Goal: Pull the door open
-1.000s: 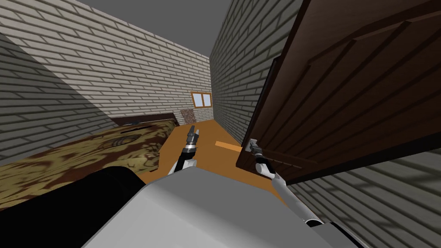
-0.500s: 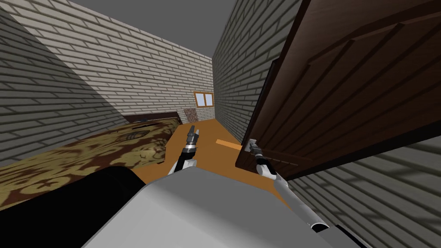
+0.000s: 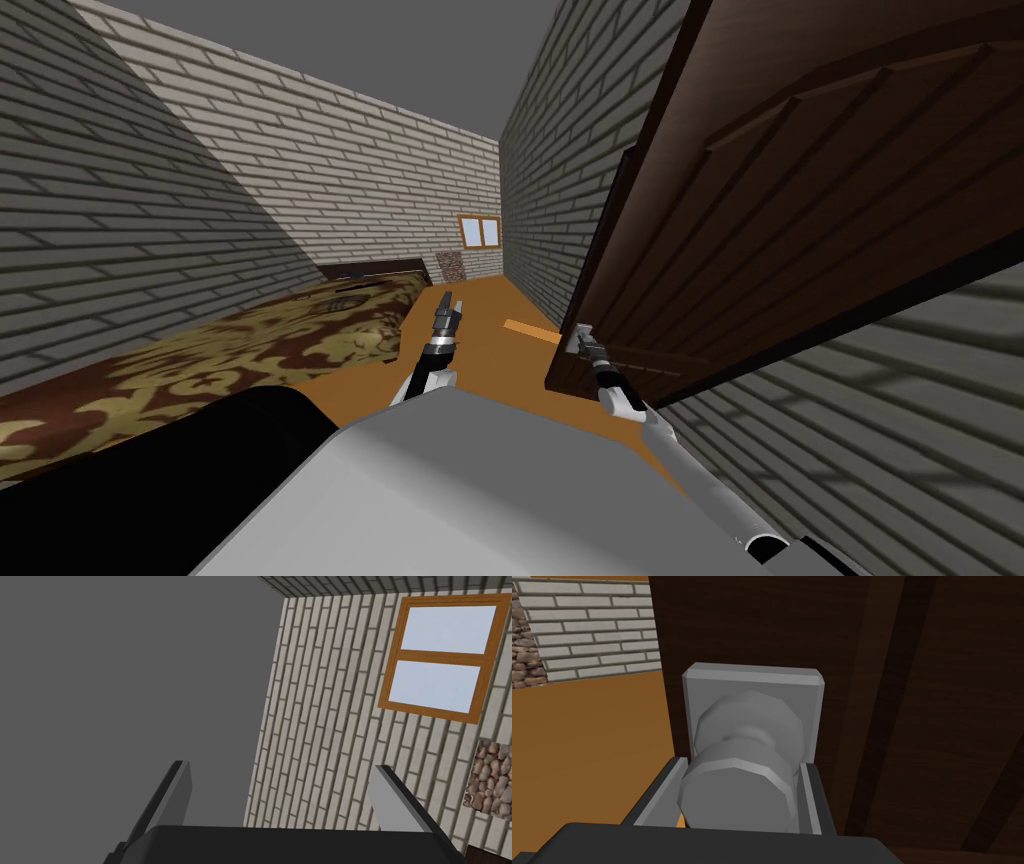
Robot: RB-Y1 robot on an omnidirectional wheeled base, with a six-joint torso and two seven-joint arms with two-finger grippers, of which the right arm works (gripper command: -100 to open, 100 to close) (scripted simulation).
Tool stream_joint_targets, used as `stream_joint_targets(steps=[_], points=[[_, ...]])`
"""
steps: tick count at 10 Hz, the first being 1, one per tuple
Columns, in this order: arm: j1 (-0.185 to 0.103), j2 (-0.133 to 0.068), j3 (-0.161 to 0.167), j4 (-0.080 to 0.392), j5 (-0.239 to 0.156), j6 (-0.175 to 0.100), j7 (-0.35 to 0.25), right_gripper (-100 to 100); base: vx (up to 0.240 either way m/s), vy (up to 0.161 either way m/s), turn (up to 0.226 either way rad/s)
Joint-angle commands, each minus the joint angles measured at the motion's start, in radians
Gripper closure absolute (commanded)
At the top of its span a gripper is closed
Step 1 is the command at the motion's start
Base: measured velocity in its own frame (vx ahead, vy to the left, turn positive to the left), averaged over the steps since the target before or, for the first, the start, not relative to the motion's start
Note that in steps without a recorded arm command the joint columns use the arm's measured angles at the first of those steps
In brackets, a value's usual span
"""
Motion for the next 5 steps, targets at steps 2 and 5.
stream_joint_targets(steps=[2,5], points=[[0.007,-0.017,0.022,-0.009,0.004,-0.011,-0.018,100,-0.102,-0.039,0.047],[0.016,-0.055,0.063,-0.031,0.01,-0.038,-0.052,100,-0.166,-0.1,0.09]])
